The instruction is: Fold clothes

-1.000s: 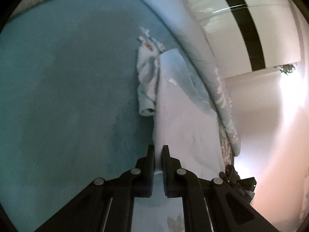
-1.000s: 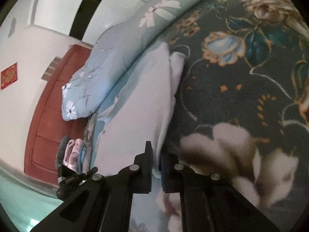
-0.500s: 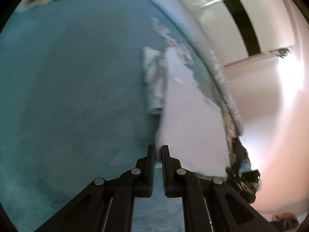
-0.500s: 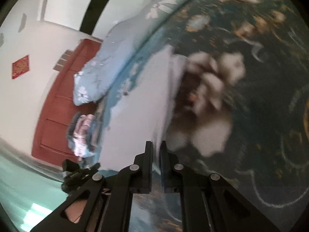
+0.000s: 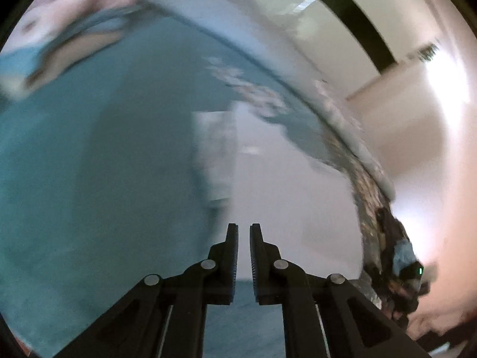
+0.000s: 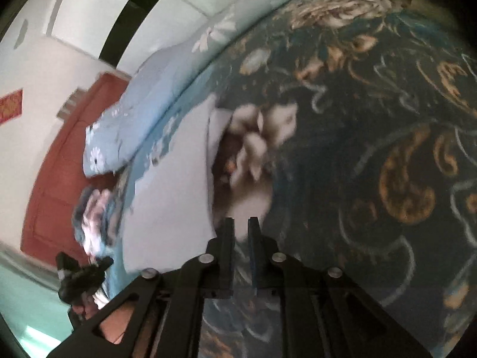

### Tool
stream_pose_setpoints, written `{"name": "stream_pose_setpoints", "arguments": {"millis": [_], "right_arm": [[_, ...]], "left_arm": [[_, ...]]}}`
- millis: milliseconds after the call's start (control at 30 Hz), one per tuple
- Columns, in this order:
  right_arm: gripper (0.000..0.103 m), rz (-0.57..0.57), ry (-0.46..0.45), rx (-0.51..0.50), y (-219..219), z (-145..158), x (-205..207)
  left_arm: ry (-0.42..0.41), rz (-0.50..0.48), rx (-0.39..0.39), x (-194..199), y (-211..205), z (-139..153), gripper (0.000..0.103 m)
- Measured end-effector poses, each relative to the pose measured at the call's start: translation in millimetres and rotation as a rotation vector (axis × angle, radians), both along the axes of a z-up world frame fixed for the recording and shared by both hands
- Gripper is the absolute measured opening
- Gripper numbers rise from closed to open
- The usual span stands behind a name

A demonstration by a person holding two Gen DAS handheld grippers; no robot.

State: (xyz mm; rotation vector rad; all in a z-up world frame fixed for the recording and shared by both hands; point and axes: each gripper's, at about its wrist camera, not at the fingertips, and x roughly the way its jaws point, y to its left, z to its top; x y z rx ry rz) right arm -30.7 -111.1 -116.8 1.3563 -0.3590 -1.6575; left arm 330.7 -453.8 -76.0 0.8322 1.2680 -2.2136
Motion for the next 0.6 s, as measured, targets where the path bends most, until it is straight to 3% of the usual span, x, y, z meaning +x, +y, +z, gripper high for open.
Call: {"name": "stream_pose_setpoints", "arguments": {"millis": [33, 67, 200, 267, 400, 500, 533, 600], "right_arm": [[0.045, -0.004, -0.021, -0.025, -4.8, -1.7, -2.6], [0.06, 0.0, -0.032, -0.036, -12.7, -3.2, -3.3], [0.06, 0.034, -0.05, -0.045, -46.1, -8.0, -3.2], [0.06, 0.048, -0.061, -0.044, -60.1, -11.4, -2.4], [0.06, 0.036, -0.042, -0.037, -76.2, -14.2, -4.7], [0.06, 0.02, -0.05, -0.052, -82.0, -15.7, -7.2], [0.059, 0.023, -0.048, -0.055, -83.9, -15.7, -6.7], [0.039, 0.026, -0.046, -0.04, -86.5, -15.6, -6.1]], "left_arm": [[0.009, -0.035, -0.007, -13.9, 5.3, 0.9, 0.023], [0.015, -0.071, -0.004, -31.9, 12.2, 0.3, 0.037], [0.056, -0.178, 0.0, -92.9, 32.0, -2.0, 0.047], [0.04, -0.218, -0.016, -118.1, 37.4, -2.9, 0.053], [-0.036, -0.261, -0.03, -157.0, 42.4, -15.5, 0.054], [-0.051, -0.261, -0.005, -157.2, 44.0, -33.0, 0.051], [-0.044, -0.252, 0.0, -153.6, 44.0, -37.5, 0.046], [-0.035, -0.236, 0.015, -147.2, 41.8, -44.2, 0.032]]}}
